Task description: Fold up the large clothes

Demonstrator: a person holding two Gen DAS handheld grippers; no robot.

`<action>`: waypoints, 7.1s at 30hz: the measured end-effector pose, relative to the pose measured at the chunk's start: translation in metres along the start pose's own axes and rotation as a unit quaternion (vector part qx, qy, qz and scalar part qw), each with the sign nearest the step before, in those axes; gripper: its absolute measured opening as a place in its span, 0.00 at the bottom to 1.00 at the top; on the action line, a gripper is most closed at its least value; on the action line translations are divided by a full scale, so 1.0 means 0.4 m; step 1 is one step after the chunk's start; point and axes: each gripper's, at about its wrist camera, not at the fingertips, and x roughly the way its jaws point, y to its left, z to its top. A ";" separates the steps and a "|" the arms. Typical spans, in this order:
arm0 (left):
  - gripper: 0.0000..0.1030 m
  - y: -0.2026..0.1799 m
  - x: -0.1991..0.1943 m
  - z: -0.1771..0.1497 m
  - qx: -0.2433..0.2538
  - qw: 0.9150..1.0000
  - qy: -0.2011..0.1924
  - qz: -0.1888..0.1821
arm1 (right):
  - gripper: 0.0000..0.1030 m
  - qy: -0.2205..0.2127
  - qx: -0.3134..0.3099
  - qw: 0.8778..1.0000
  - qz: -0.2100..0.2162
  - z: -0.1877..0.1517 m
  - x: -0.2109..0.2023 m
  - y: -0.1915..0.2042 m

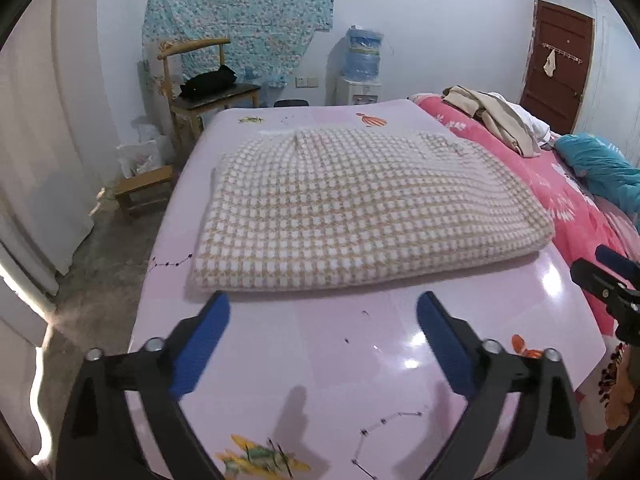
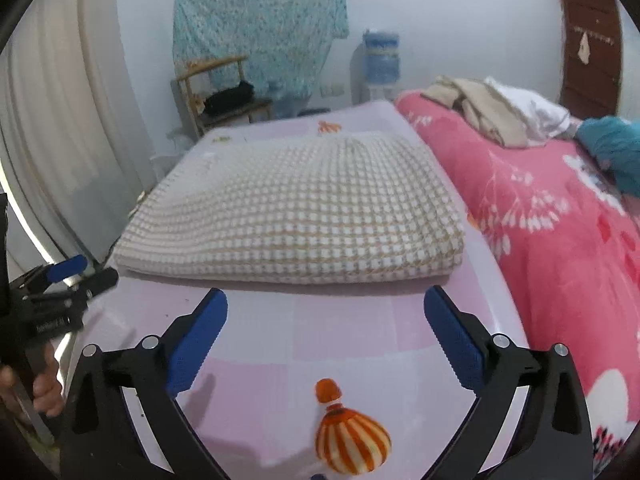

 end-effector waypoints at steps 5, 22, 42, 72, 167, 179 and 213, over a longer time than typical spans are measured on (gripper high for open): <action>0.95 -0.037 -0.051 0.004 0.008 0.999 -0.031 0.006 | 0.92 -0.037 -0.021 0.998 -0.038 0.020 -0.039 0.029; 0.95 -0.077 0.040 0.004 -0.007 0.993 0.037 0.112 | 0.92 0.017 -0.020 0.997 -0.075 -0.013 0.044 0.045; 0.95 -0.081 0.068 0.003 -0.029 0.993 0.068 0.091 | 0.92 0.059 -0.017 0.995 -0.076 -0.038 0.083 0.053; 0.95 -0.068 0.101 0.005 -0.043 0.993 0.080 0.078 | 0.92 0.056 -0.024 0.994 -0.086 -0.031 0.092 0.040; 0.95 0.129 0.334 0.088 -0.052 0.994 0.074 0.066 | 0.07 0.128 0.001 0.989 -0.078 0.142 0.405 -0.289; 0.95 0.115 0.313 0.097 -0.045 0.994 0.065 0.078 | 0.46 0.081 0.021 0.994 -0.073 0.162 0.265 -0.256; 0.95 -0.039 0.060 0.009 -0.012 0.996 0.057 0.068 | 0.87 0.081 -0.032 0.996 -0.011 -0.029 0.075 0.069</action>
